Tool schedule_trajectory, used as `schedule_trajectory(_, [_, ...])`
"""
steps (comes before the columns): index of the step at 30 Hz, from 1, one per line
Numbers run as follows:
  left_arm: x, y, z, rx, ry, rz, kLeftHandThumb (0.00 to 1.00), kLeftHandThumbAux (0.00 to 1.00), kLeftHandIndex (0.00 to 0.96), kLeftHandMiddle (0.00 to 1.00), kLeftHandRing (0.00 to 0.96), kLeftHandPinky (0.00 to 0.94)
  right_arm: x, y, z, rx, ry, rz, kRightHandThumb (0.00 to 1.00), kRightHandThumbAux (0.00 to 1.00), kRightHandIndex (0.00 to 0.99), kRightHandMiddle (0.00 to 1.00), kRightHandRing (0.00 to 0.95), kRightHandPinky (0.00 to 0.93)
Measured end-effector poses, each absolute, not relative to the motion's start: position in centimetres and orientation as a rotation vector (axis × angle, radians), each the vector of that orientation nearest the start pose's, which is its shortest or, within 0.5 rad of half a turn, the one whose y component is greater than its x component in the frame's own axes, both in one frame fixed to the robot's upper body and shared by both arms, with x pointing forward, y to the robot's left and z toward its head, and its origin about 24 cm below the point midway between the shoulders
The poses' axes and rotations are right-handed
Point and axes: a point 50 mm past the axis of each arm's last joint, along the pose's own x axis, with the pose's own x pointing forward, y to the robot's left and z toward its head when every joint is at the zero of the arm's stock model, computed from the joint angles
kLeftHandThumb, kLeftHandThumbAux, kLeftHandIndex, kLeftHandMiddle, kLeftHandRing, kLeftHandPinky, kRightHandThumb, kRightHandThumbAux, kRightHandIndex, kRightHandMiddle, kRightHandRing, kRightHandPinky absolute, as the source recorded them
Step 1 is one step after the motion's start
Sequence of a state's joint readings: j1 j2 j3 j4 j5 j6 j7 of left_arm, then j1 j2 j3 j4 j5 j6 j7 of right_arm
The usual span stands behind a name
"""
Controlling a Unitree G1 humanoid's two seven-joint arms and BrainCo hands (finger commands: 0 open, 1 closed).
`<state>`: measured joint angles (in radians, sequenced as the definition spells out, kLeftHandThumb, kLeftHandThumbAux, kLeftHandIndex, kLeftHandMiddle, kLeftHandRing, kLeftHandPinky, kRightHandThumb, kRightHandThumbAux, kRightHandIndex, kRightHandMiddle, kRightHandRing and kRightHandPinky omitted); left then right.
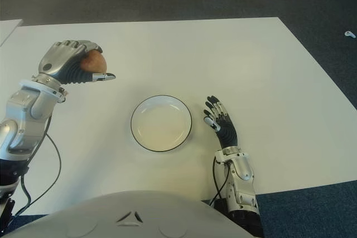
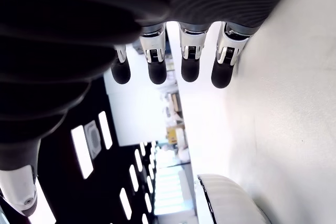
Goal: Put the apples into the plate.
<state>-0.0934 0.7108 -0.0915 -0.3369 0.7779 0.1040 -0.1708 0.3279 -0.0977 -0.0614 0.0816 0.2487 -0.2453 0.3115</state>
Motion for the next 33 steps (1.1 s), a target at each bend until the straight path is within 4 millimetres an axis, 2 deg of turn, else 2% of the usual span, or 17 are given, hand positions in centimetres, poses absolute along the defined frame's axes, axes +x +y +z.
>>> schedule_trajectory(12, [25.1,19.7,15.4,1.468,-0.255,-0.117,0.857,0.665,0.409,0.532,0.84,0.775,17.4,-19.1,-1.6,0.134,0.107,0.107,0.132,0.581,0.0,0.0,0.0,0.0])
schedule_trajectory(18, [24.4,17.0,15.0,1.432,-0.31,-0.17,0.857,0.665,0.408,0.533,0.843,0.784,17.5,-19.1,-1.6,0.132,0.104,0.107,0.132,0.578,0.0,0.0,0.0,0.0])
schedule_trajectory(27, [23.9,12.0,13.5,1.404,-0.372,-0.298,0.857,0.664,0.408,0.531,0.844,0.775,17.6,-18.9,-1.6,0.132,0.097,0.103,0.134,0.58,0.0,0.0,0.0,0.0])
schedule_trajectory(33, [23.4,9.5,12.3,1.382,-0.415,-0.372,0.858,0.664,0.41,0.527,0.834,0.753,17.6,-18.7,-1.6,0.139,0.093,0.1,0.133,0.581,0.0,0.0,0.0,0.0])
